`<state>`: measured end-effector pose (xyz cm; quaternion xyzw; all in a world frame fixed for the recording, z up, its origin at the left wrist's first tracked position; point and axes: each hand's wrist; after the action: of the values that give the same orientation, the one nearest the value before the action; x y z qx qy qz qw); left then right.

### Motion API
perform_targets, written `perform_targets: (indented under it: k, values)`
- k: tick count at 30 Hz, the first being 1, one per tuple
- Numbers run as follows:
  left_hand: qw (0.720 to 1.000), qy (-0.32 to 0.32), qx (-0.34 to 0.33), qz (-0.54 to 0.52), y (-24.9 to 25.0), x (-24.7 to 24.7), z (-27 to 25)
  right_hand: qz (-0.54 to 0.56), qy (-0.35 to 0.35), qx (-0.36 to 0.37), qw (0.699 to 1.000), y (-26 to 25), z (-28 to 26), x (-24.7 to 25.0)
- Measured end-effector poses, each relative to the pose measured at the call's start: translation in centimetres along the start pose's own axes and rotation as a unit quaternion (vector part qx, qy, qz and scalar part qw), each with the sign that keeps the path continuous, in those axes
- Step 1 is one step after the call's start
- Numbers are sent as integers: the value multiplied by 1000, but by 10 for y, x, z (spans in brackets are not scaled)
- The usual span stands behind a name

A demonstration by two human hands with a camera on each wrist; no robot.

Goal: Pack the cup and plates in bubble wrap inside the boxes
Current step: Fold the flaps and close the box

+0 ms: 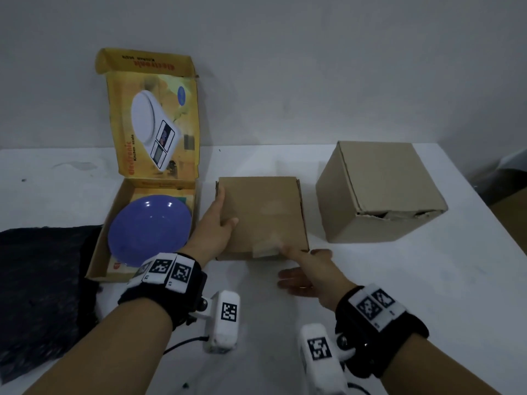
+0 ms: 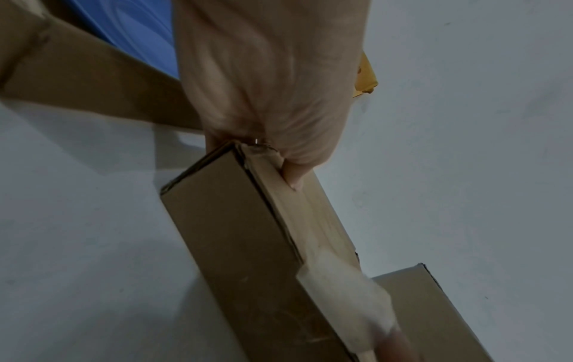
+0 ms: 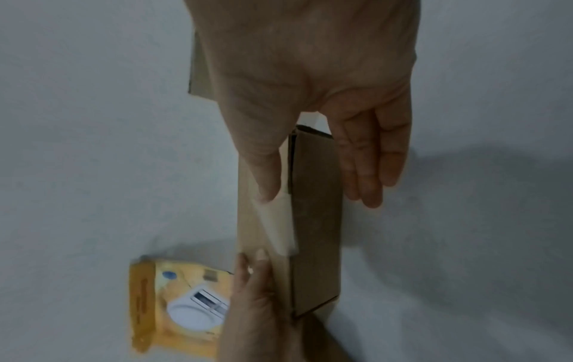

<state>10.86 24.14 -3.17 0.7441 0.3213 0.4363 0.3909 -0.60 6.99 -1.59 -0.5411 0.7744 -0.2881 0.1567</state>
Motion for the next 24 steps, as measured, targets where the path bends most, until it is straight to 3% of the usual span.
perform_targets:
  k: [3,8,15,19,24]
  values:
    - [1000,5,-3,-10,0,-3,-1,55,-62,-10,996,-1,3,-6]
    - [1000,10,-12,-2,-5,-3,1,39,-47,32,998,-1,9,-10]
    - [996,22,-61,60,-13,-11,-5,26,64,158,985,10,20,-24]
    - [993,20,-83,82,-20,-11,-3,-152,121,211,958,10,17,-25]
    - [992,21,-86,86,-23,-12,-2,-402,183,218,870,7,11,-19]
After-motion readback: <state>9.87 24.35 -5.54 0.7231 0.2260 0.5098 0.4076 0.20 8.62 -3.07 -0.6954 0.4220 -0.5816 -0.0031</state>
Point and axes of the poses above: each hand's wrist, its own z-axis towards the middle knuckle, its own x-axis out of the back of the hand, y = z × x, and after that the axes turned 2 degrees about y, right-handed
